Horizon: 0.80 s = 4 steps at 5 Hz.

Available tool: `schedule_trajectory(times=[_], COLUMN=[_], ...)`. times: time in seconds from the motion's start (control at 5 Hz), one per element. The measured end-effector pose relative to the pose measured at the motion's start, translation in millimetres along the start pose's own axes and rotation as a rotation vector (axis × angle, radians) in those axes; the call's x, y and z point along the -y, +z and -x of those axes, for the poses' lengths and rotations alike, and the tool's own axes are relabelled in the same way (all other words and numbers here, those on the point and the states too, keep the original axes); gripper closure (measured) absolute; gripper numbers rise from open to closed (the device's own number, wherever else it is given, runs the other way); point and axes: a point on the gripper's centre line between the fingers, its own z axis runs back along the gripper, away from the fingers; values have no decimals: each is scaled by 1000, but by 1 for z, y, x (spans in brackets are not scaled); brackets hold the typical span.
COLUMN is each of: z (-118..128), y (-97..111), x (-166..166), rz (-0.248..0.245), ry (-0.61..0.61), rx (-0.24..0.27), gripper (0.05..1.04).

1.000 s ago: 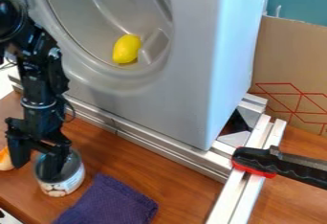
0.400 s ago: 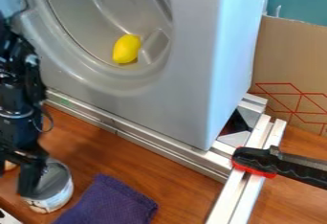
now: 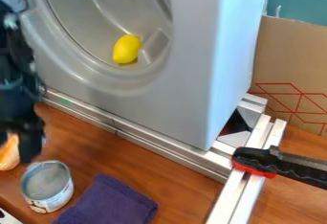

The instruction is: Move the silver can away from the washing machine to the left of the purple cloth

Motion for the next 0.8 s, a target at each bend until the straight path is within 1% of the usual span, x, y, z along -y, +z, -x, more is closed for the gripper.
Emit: schedule_trajectory(times=[0.2, 0.4, 0.6, 0.8], z=[2, 2, 15, 19], y=[15, 22, 23, 14], x=[21, 61, 92, 116], rz=[78, 105, 78, 47], ry=[-120, -248, -285, -320], rx=[-24, -38, -113, -152], gripper=[85, 85, 85, 85])
